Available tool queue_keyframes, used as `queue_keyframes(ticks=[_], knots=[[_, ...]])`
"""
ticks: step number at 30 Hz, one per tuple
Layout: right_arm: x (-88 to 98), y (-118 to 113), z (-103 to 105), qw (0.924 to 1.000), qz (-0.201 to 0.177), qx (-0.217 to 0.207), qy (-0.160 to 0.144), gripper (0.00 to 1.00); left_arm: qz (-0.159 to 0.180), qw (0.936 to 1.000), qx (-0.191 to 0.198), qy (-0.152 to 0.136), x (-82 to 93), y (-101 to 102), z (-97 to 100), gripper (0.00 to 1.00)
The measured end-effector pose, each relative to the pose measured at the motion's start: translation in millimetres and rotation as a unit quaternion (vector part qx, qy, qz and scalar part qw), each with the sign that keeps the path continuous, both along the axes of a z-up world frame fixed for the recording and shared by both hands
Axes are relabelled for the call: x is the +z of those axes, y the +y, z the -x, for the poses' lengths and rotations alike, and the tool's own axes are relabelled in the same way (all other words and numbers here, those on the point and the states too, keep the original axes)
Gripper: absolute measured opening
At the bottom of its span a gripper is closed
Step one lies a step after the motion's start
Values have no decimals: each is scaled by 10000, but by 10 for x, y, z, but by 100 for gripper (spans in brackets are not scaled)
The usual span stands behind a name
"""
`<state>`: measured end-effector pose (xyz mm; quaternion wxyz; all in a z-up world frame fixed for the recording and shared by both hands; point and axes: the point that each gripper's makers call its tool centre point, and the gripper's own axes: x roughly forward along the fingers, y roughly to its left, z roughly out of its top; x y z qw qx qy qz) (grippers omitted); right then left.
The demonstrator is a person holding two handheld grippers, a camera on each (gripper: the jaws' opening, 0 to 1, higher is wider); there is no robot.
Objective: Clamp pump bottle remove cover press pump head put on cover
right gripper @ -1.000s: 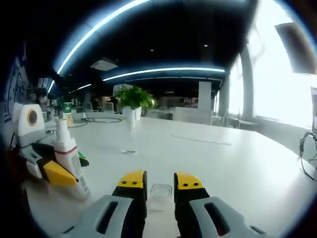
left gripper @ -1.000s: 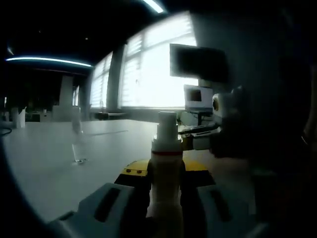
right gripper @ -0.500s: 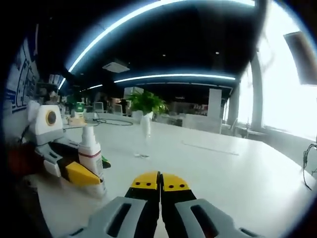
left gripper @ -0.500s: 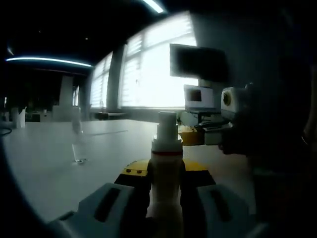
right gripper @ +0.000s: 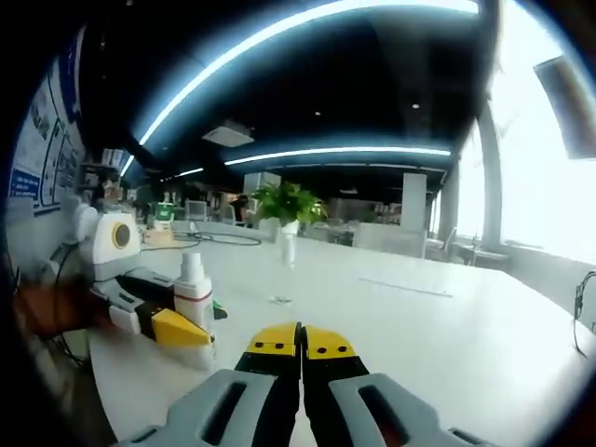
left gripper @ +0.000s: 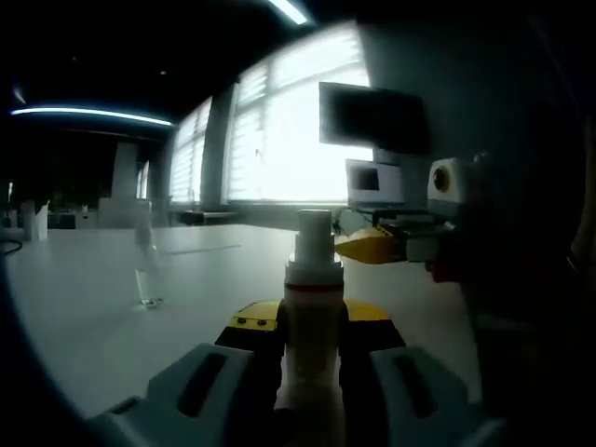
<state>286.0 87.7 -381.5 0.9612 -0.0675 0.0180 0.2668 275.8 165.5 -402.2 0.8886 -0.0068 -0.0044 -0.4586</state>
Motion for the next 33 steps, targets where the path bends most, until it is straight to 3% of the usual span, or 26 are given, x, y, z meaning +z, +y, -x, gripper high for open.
queue_keyframes(ticks=[15,26,33], knots=[[-175,-69,122,9994,-123,293,161,0,-2,10000,7,-1,0,-3,0,13],[-405,-141,128,9982,-213,335,455,0,-11,10000,-5,-10,-3,-3,-1,13],[-401,-150,155,9984,-216,383,368,0,-17,10000,-4,-18,-6,-1,-6,13]])
